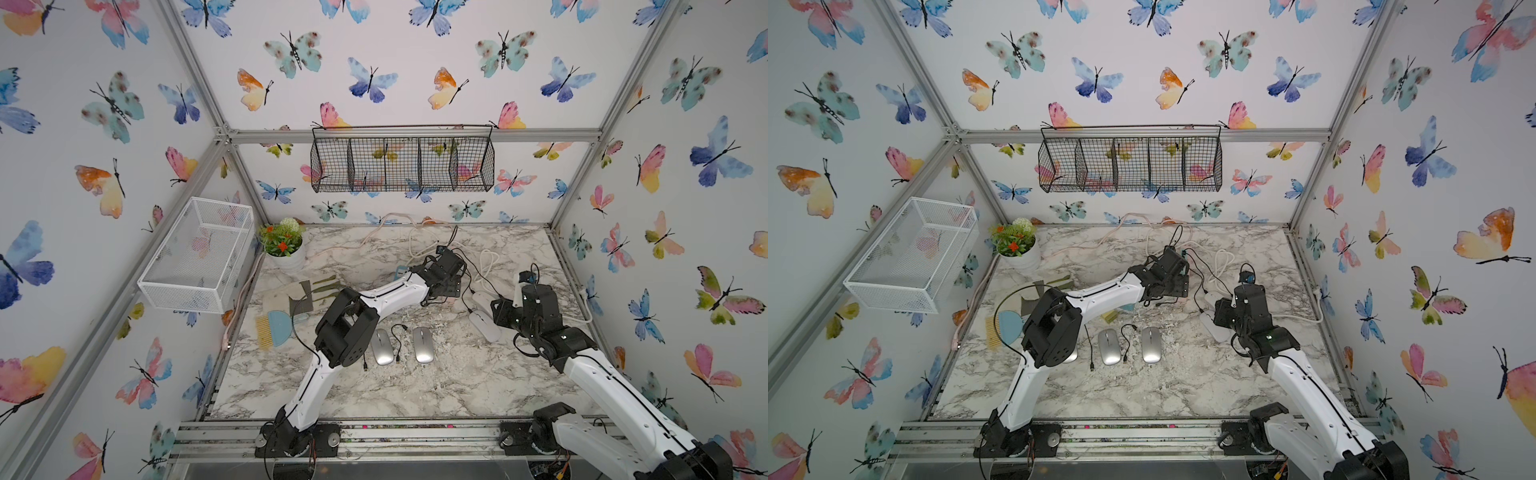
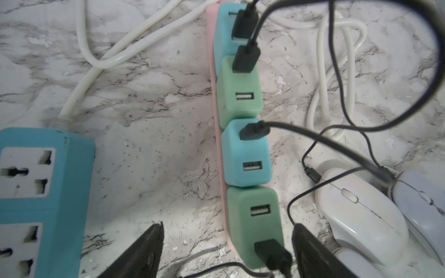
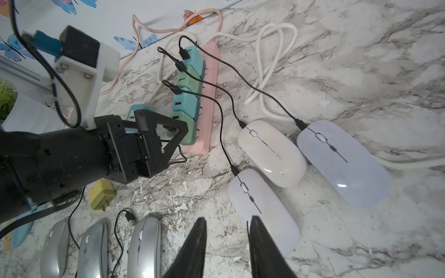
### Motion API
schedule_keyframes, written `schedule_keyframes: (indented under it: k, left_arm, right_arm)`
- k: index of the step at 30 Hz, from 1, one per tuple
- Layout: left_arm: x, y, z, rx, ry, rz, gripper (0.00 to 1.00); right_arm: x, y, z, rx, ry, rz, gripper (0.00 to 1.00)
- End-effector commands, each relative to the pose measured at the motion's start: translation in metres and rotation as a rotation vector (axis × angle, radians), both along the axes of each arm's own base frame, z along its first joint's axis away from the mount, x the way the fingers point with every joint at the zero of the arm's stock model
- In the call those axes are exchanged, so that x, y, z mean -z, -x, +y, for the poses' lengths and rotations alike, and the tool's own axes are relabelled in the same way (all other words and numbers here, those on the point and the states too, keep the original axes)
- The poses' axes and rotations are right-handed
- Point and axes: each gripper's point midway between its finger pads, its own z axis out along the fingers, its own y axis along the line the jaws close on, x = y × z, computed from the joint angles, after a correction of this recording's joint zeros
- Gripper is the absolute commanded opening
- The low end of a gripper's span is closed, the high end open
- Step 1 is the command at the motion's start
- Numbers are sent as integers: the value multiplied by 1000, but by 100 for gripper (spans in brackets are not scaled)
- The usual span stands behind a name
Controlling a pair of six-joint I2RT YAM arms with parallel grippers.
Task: Unplug the wireless mouse
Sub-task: Remove the plug from the socket.
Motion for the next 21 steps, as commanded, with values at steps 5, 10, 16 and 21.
schedule_keyframes:
  k: [5, 10, 16, 21]
  left_arm:
    - [9, -6, 1, 6, -71, -19, 74]
    - [16, -5, -1, 10, -86, 6, 67]
    - [17, -8, -5, 12, -93, 13, 54]
    - [15, -8, -8, 15, -90, 12, 40]
  right_arm:
    - [13, 7, -1, 6, -7, 38, 32]
    - [17, 9, 0, 3, -17, 45, 32]
    - [20, 10, 0, 2, -18, 50, 32]
    - [24, 11, 1, 3, -28, 59, 32]
